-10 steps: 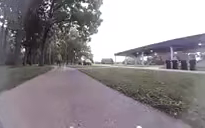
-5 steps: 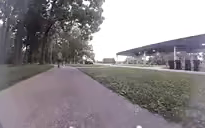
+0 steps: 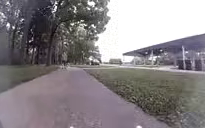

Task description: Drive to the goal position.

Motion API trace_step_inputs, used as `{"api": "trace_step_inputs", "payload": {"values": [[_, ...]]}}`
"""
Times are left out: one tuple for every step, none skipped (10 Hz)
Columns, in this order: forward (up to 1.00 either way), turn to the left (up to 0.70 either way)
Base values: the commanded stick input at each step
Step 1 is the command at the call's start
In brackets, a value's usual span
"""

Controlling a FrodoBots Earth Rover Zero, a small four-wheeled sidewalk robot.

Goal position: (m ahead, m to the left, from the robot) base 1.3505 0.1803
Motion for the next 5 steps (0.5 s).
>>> {"api": "trace_step_inputs", "payload": {"values": [[0.70,0.02],[0.70,0.05],[0.70,0.14],[0.70,0.14],[0.70,0.14]]}}
